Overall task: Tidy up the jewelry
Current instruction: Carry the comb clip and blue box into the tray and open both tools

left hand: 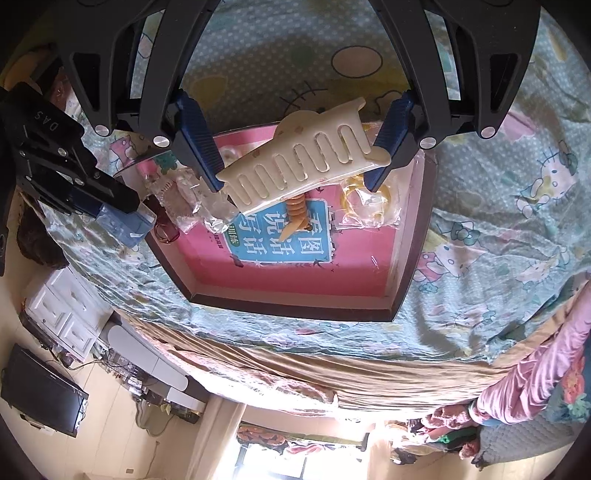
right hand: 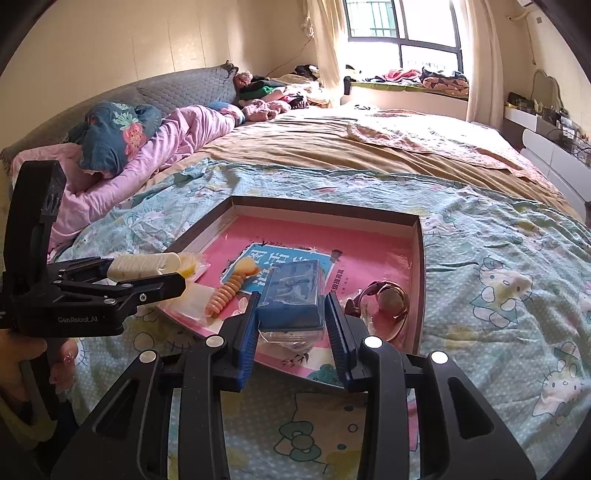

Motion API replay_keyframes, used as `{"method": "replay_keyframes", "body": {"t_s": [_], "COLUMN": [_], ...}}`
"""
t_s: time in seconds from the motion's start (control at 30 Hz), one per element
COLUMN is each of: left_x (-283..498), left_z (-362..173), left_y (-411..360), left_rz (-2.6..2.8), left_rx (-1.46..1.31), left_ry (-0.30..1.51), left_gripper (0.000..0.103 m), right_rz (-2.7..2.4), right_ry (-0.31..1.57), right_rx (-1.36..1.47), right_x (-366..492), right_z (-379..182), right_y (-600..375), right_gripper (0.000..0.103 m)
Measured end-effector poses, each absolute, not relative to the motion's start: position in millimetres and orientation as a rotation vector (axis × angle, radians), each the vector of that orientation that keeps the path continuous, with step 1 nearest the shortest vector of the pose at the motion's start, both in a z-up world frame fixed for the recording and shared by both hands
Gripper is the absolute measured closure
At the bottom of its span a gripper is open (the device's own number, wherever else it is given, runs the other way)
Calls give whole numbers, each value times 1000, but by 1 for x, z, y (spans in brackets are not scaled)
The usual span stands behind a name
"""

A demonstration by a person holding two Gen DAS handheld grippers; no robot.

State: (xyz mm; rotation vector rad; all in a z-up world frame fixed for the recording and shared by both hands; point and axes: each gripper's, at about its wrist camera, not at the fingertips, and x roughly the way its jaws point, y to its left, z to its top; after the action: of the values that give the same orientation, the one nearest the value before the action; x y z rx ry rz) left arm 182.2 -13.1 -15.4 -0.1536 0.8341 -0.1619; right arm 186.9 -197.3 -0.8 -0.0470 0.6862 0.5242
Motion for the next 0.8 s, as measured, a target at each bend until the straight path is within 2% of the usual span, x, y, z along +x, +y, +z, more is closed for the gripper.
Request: {"method": "replay_keyframes", "body": {"t_s": [0.8], "left_x": [221], "left_z": [-32], "left_y": [-17], "left_rz": [-156], "left_rx": [-125], "left_ry": [876], "left_gripper": [33], "right_rz": [512], "right_ry": [718], "right_rx": [-82], "right_x": [201], "right_z": [-18], "right_y": [-186], "right_gripper": [70]}}
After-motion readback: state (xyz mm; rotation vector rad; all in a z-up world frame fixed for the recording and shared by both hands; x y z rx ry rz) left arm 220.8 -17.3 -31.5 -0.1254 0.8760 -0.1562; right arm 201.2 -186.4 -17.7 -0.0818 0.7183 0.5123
